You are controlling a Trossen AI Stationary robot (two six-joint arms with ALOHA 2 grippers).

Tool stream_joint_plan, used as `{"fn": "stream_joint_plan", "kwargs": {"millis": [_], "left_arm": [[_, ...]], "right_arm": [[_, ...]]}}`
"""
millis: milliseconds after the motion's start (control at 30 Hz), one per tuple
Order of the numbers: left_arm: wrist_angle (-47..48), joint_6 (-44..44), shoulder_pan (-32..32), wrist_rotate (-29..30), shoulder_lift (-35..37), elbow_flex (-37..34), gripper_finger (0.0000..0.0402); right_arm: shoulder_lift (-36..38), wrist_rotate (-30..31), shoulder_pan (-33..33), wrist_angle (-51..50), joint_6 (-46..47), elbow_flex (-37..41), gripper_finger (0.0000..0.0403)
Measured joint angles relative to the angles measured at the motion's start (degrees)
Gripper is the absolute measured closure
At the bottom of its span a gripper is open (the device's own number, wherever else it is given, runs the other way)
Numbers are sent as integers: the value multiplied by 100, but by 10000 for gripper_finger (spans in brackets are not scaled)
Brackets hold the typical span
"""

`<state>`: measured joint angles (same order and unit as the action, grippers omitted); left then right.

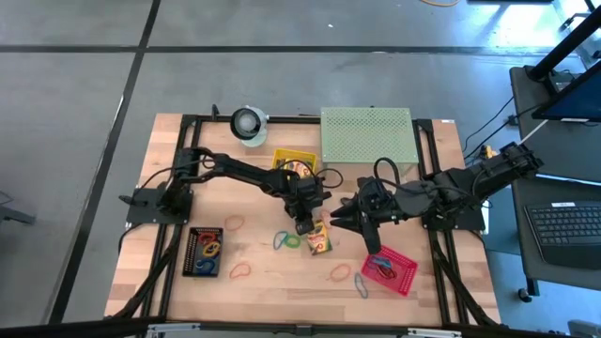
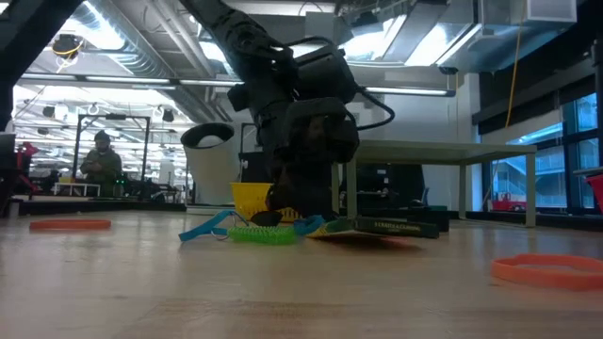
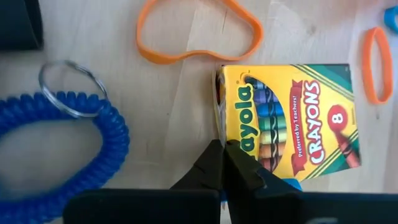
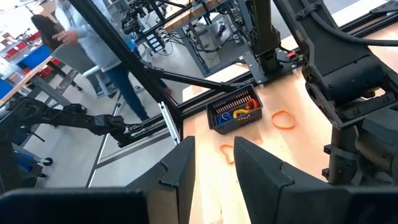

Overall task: Pick & Place Office Desk Supplies
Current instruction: Put the crayon box into the yellow bin

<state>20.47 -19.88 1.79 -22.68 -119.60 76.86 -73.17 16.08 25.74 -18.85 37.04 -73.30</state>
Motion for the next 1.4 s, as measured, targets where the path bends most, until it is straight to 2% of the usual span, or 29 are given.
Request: {"fn": "stream_joint_plan", "kwargs": {"millis": [133,367,800,1067,1233,1300,1400], "left_arm": [[-13,-99,7,-290,138,-32,400],[-331,-198,8,-257,451,-31,400],[-1912,-305,144,-271,545,-16,400],[-1945,-326,399,497,545,-16,400],[-1971,-542,467,1096,545,-16,400],[-2257,-523,512,1456,545,-16,400],[-2910,-406,575,1633,545,-13,400]], "right_arm": [[0,0,0,-2,0,0,291],[-2,0,0,-14,-15,2,291],[-1,-1,1,-44,-15,2,291],[-2,1,58,-50,55,2,291],[-10,583,293,-611,576,2,291],[-67,646,382,-875,817,2,291],[-182,644,503,-1188,1129,9,291]]}}
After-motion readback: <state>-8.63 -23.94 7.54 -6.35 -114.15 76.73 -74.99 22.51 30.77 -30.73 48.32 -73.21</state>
